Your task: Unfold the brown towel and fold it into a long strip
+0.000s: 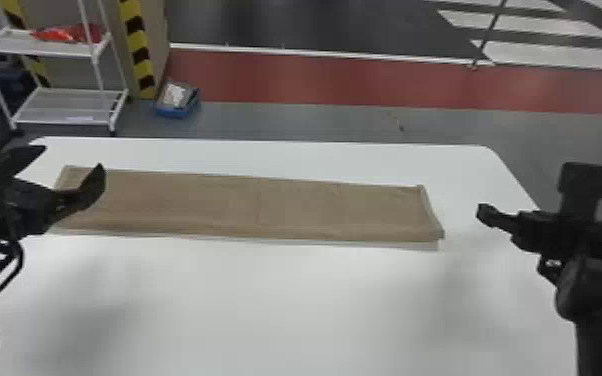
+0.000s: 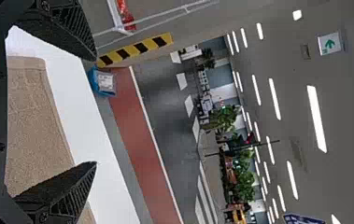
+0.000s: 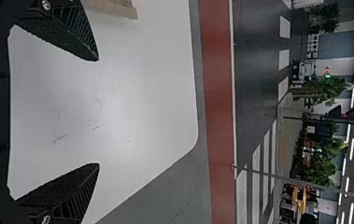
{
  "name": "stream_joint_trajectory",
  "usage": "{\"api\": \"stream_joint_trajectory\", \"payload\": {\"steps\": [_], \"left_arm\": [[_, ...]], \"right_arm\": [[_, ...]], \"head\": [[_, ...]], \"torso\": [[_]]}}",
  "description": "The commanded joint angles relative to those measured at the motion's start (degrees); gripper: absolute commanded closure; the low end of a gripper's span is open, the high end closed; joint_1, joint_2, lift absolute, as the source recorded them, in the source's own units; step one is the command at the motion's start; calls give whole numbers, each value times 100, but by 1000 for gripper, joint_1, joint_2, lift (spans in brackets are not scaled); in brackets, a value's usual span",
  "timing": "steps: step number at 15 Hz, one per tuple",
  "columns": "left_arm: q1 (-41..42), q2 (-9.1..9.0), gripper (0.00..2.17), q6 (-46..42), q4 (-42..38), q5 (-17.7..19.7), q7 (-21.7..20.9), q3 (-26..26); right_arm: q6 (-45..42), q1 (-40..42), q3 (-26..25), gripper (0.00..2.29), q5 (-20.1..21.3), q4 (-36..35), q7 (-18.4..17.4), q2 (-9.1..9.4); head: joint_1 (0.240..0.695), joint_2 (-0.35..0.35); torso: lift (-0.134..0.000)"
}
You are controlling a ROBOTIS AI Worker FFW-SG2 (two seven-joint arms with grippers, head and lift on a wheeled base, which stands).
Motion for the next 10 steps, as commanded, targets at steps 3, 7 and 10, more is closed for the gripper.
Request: {"api": "stream_joint_trajectory", "payload": {"steps": [3, 7, 10], "left_arm": [[195, -43, 144, 79, -116, 753, 20, 196], [547, -202, 151, -817, -108, 1052, 284, 196], [793, -421, 147, -958, -134, 1096, 398, 196]], "right_arm": [[-676, 352, -184, 66, -449, -175, 81, 6], [-1661, 1064, -167, 66, -669, -702, 54, 445], [-2504, 1679, -17, 66, -748, -1230, 10, 574]], "head": [[695, -133], [695, -123], [695, -108]], "torso": [[-123], [-123], [-123]]}}
